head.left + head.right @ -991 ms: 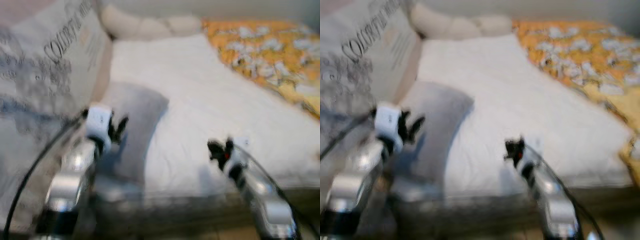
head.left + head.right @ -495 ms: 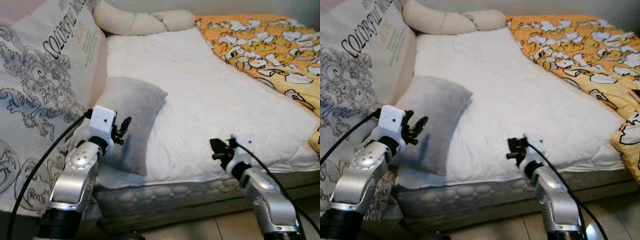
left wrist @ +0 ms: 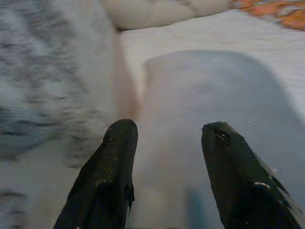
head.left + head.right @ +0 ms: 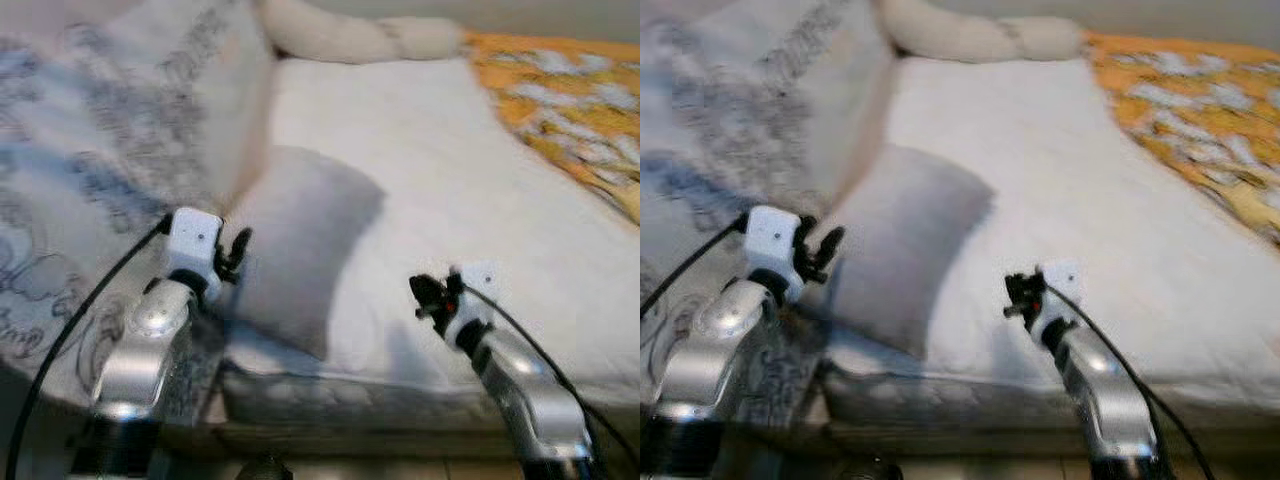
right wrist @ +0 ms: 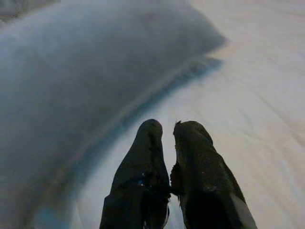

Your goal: Clean up the room

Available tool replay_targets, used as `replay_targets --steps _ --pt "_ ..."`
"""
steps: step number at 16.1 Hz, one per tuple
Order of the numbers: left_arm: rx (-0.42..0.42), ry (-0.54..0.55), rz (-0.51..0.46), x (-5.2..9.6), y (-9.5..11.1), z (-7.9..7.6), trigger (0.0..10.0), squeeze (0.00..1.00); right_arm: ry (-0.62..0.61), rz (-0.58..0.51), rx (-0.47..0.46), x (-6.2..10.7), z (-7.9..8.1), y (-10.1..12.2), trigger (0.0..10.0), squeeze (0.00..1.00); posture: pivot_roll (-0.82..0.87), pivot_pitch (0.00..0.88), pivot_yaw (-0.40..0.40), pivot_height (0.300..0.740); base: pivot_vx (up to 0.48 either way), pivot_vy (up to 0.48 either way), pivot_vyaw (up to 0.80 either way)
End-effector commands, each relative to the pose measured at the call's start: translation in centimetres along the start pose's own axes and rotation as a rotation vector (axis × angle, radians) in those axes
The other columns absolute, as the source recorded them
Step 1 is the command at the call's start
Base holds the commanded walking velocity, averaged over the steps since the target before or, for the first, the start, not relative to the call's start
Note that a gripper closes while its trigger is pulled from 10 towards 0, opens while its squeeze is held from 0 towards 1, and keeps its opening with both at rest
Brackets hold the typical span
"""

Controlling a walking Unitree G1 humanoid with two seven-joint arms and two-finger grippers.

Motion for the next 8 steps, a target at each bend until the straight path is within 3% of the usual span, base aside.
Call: replay_targets --steps 1,5,8 --pt "0.003 -0.01 -0.021 -0.3 0.7 -0.5 10.0 0.0 -0.028 0.01 -0.004 0.4 -0.9 -0.3 10.0 0.0 0.08 0.0 0.029 0.74 0.33 0.0 0.0" --pt "0.001 -0.016 -0.017 -0.3 0.6 -0.5 10.0 0.0 -0.006 0.012 0.031 0.3 -0.5 -0.3 10.0 0.0 0.08 0.0 0.031 0.74 0.32 0.0 0.0" --pt "-0.003 -0.119 0.008 -0.3 0.0 -1.9 10.0 0.0 -0.043 0.018 -0.003 0.4 -0.9 -0.7 10.0 0.0 0.07 0.0 0.039 0.74 0.0 0.0 0.0"
Point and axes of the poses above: a point about 5 cm out from each wrist's last joint towards the gripper, its own x axis pointing back from the gripper into the wrist, its own y axis along the axis of the wrist's last joint, z = x × y, the point moved 4 cm from there along -x, pointing out of the wrist towards the gripper, and after that the axes turned 4 degrees about x, right-handed, at the moved point
